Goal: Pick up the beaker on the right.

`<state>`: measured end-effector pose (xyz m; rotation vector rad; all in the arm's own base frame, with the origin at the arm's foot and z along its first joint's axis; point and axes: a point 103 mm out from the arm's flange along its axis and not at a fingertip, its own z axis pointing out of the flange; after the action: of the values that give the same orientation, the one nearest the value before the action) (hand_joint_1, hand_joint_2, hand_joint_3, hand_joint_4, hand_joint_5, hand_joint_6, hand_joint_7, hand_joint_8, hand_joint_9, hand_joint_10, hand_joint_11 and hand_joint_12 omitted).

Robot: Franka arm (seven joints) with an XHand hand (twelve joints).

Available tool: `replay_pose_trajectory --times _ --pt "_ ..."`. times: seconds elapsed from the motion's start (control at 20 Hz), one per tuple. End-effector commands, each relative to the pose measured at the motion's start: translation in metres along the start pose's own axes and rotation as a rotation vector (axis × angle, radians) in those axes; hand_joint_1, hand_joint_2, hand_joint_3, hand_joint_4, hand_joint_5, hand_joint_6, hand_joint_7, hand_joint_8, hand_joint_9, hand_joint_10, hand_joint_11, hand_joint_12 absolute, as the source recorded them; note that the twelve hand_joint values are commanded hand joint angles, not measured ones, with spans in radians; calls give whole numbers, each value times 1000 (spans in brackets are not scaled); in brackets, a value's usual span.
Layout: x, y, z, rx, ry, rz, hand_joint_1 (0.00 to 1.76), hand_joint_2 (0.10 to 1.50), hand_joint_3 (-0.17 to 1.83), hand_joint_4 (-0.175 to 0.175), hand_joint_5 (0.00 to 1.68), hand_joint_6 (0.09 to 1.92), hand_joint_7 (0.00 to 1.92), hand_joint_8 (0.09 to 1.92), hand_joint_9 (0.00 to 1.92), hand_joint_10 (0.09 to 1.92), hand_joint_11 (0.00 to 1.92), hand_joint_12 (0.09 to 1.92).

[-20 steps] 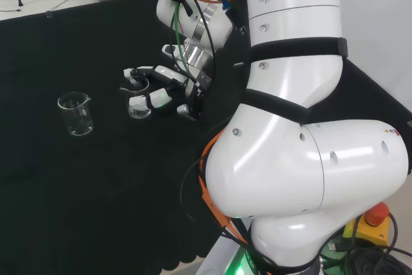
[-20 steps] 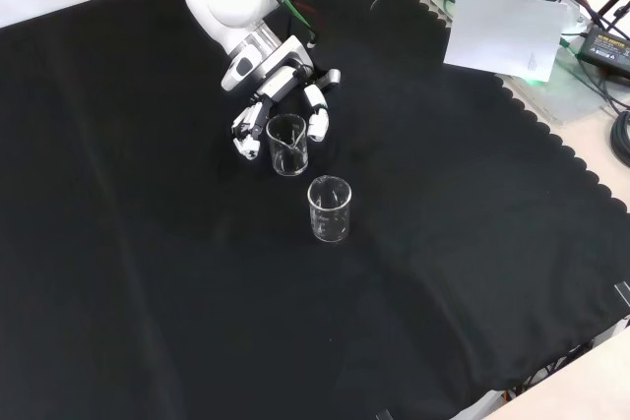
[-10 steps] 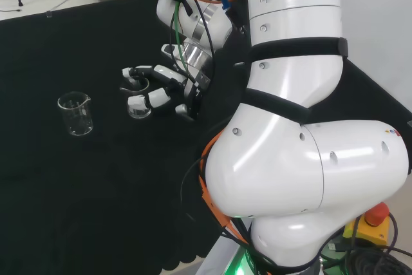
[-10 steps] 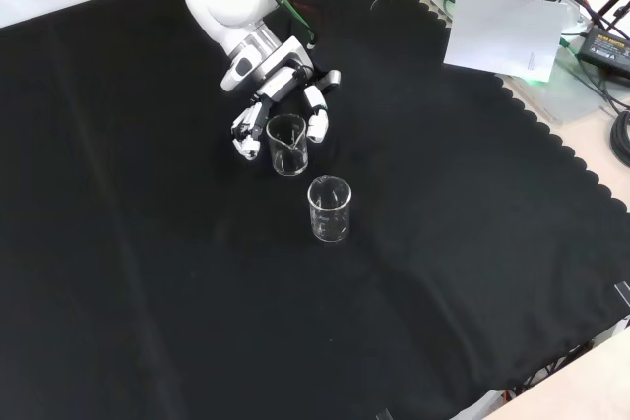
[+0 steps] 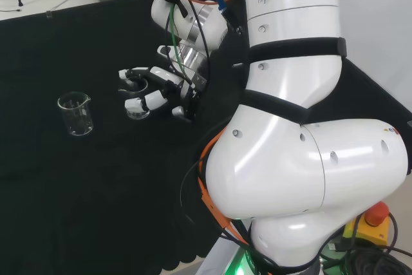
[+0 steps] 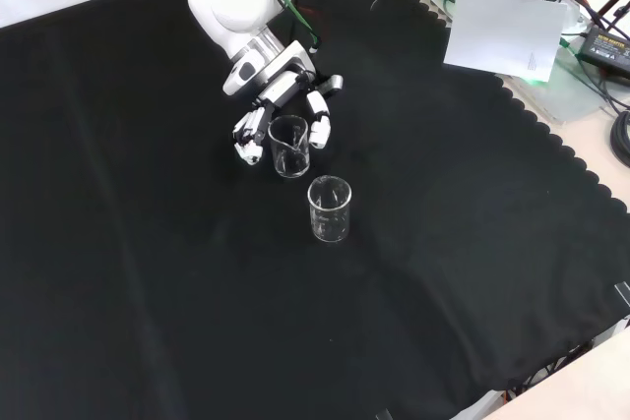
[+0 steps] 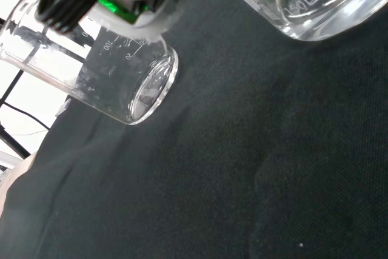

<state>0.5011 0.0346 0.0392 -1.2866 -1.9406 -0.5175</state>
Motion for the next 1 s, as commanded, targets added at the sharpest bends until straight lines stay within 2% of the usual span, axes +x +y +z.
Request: replay_pose_trajectory --times 0.05,0.2,0.25,0.4,0.45,0.5,0.55,0.7,0.8,1.0 --pt "0 1 2 -13 22 16 959 540 652 -14 447 87 311 503 365 591 0 1204" --pt "-2 1 2 -39 41 32 957 580 650 -9 500 87 362 516 405 597 0 1264" --pt "-2 1 1 -51 48 39 956 612 636 -5 563 120 401 514 436 591 8 1286" --pt "-2 2 -3 -93 56 59 967 714 595 14 743 521 566 491 576 548 116 1300" --pt "-2 1 -4 -123 61 67 991 809 477 69 845 713 639 498 641 545 197 1295" --pt "-2 1 -5 -136 84 73 1021 879 369 102 940 809 734 515 728 546 308 1273" --pt "-1 1 -7 -146 103 78 1050 920 287 104 1016 828 852 512 848 517 455 1226" --pt "4 1 -13 -169 106 65 1112 950 175 48 1153 729 1128 429 1127 381 782 1065" --pt "12 1 -15 -181 77 47 1133 942 166 16 1192 674 1275 360 1271 312 960 958" --pt "26 0 -32 -200 -22 -1 1147 920 188 -4 1223 627 1489 209 1437 208 1085 881"
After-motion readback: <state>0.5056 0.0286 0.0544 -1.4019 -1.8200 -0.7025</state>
